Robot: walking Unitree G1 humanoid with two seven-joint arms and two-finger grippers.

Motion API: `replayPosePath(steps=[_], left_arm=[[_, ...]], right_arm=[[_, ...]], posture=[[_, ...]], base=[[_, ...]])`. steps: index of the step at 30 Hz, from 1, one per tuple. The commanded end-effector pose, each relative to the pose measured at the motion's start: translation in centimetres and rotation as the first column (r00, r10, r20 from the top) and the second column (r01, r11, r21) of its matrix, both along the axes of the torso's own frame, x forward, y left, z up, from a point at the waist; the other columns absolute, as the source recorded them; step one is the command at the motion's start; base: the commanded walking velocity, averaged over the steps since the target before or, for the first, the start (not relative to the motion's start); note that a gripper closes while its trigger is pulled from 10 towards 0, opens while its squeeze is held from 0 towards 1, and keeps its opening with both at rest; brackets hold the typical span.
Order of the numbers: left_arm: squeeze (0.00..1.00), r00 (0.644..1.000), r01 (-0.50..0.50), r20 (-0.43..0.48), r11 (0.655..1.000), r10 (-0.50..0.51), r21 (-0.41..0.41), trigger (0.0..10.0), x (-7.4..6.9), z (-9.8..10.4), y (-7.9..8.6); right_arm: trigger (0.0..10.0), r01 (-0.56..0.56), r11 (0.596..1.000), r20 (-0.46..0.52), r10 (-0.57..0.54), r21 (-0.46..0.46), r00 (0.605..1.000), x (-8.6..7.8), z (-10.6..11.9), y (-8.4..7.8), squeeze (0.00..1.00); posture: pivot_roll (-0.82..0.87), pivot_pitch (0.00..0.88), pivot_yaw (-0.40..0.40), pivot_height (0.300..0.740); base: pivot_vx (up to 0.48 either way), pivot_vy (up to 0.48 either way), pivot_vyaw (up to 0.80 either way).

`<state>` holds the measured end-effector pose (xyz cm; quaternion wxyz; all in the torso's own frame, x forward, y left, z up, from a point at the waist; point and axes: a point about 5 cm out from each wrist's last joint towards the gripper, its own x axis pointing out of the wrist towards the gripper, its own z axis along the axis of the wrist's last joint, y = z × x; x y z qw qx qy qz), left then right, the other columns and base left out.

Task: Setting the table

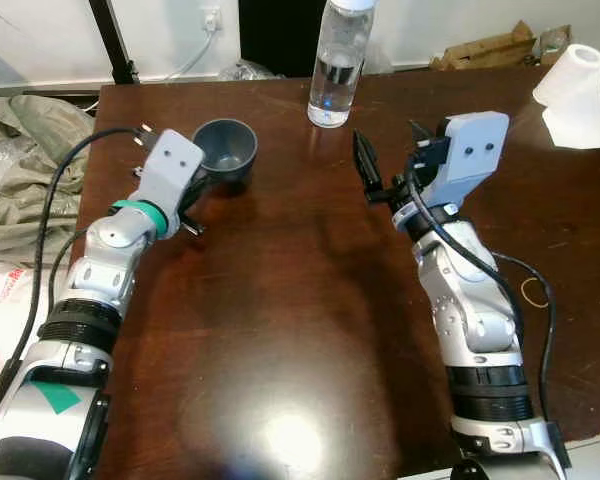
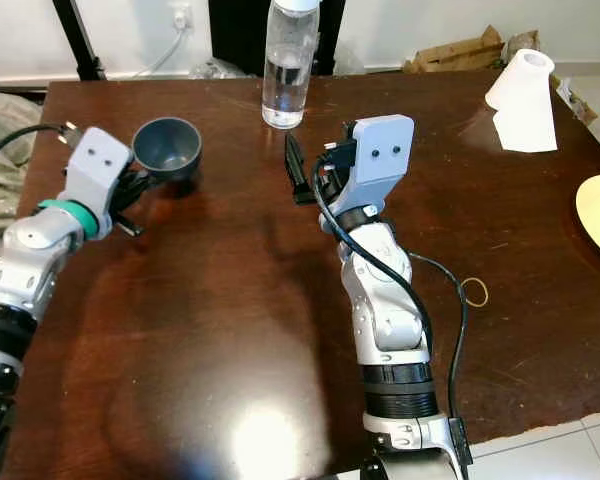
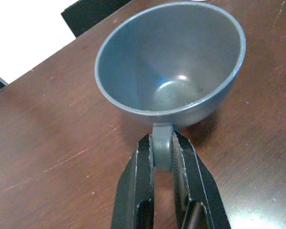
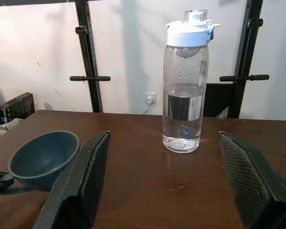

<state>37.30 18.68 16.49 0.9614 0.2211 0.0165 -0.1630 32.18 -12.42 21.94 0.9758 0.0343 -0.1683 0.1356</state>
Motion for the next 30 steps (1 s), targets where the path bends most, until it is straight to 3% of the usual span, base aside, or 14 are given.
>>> replayPosePath(steps=[1,2,3,15,16,17,21,22,23,24,26,27,29,30], left_arm=[[0.34,1.0,0.013,0.013,1.0,-0.013,0.01,10.0,0.1,-0.1,-0.4],[0.34,1.0,0.013,0.013,1.0,-0.013,0.01,10.0,0.1,-0.1,-0.4],[1.0,1.0,0.018,0.01,1.0,-0.018,0.01,10.0,0.2,-0.2,-0.6],[1.0,0.999,0.028,0.034,1.0,-0.028,-0.007,10.0,0.6,0.4,-0.5],[0.11,0.998,0.031,0.053,1.0,-0.03,-0.006,10.0,0.6,0.8,-0.4],[0.0,0.996,0.033,0.082,0.999,-0.032,-0.012,10.0,0.4,1.3,-0.2],[0.0,0.993,0.039,0.116,0.999,-0.037,-0.017,10.0,-0.1,2.1,0.1],[0.0,0.988,0.052,0.146,0.998,-0.047,-0.028,10.0,-1.1,2.8,0.2],[0.0,0.988,0.052,0.146,0.998,-0.047,-0.028,10.0,-1.1,2.8,0.2],[0.0,0.985,0.061,0.163,0.996,-0.051,-0.057,10.0,-2.3,3.3,0.2],[0.0,0.985,0.061,0.163,0.996,-0.051,-0.057,10.0,-2.3,3.3,0.2],[0.0,0.983,0.07,0.175,0.994,-0.054,-0.084,10.0,-3.7,3.6,0.0],[0.0,0.983,0.07,0.175,0.994,-0.054,-0.084,10.0,-3.7,3.6,0.0],[0.0,0.983,0.059,0.179,0.99,-0.035,-0.131,10.0,-4.9,3.7,-0.3]], right_arm=[[10.0,-0.01,1.0,-0.013,0.01,0.004,1.0,-0.2,-0.2,0.1,0.0],[10.0,-0.01,1.0,-0.013,0.01,0.004,1.0,-0.2,-0.2,0.1,0.0],[10.0,-0.012,1.0,-0.015,0.012,0.005,1.0,-0.3,-0.3,0.2,0.0],[10.0,-0.014,1.0,-0.023,0.014,0.014,1.0,-0.4,-0.4,0.4,0.0],[10.0,-0.013,1.0,-0.025,0.014,0.015,1.0,-0.4,-0.5,0.4,0.0],[10.0,-0.012,1.0,-0.028,0.013,0.017,1.0,-0.4,-0.5,0.4,0.0],[10.0,-0.011,1.0,-0.03,0.012,0.018,0.999,-0.5,-0.6,0.4,0.0],[10.0,-0.01,1.0,-0.033,0.011,0.02,0.999,-0.6,-0.7,0.4,0.0],[10.0,-0.01,1.0,-0.033,0.011,0.02,0.999,-0.6,-0.7,0.4,0.0],[10.0,-0.01,1.0,-0.038,0.01,0.022,0.999,-0.7,-0.9,0.3,0.0],[10.0,-0.01,1.0,-0.038,0.01,0.022,0.999,-0.7,-0.9,0.3,0.0],[10.0,-0.009,1.0,-0.043,0.01,0.023,0.999,-0.8,-1.0,0.3,0.0],[10.0,-0.009,1.0,-0.043,0.01,0.023,0.999,-0.8,-1.0,0.3,0.0],[10.0,-0.007,1.0,-0.05,0.008,0.022,0.999,-0.9,-1.3,0.3,0.0]], posture=[[-0.14,0.118,0.007,0.74],[-0.14,0.118,0.007,0.74],[-0.14,0.12,0.008,0.74],[-0.12,0.116,0.014,0.74],[-0.12,0.115,0.015,0.74],[-0.11,0.114,0.022,0.74],[-0.11,0.114,0.023,0.74],[-0.11,0.113,0.026,0.74],[-0.11,0.113,0.026,0.74],[-0.1,0.112,0.025,0.74],[-0.1,0.112,0.025,0.74],[-0.1,0.111,0.022,0.74],[-0.1,0.111,0.022,0.74],[-0.09,0.111,0.02,0.74]], base=[[0.0,0.0,0.0],[0.0,0.0,0.0],[0.0,0.0,0.0],[0.0,0.0,0.0],[0.0,0.0,0.0],[0.0,0.0,0.0],[0.0,0.0,0.0],[0.0,0.0,0.0],[0.0,0.0,0.0],[0.0,0.0,0.0],[0.0,0.0,0.0],[0.0,0.0,0.0],[0.0,0.0,0.0],[0.0,0.0,0.0]])
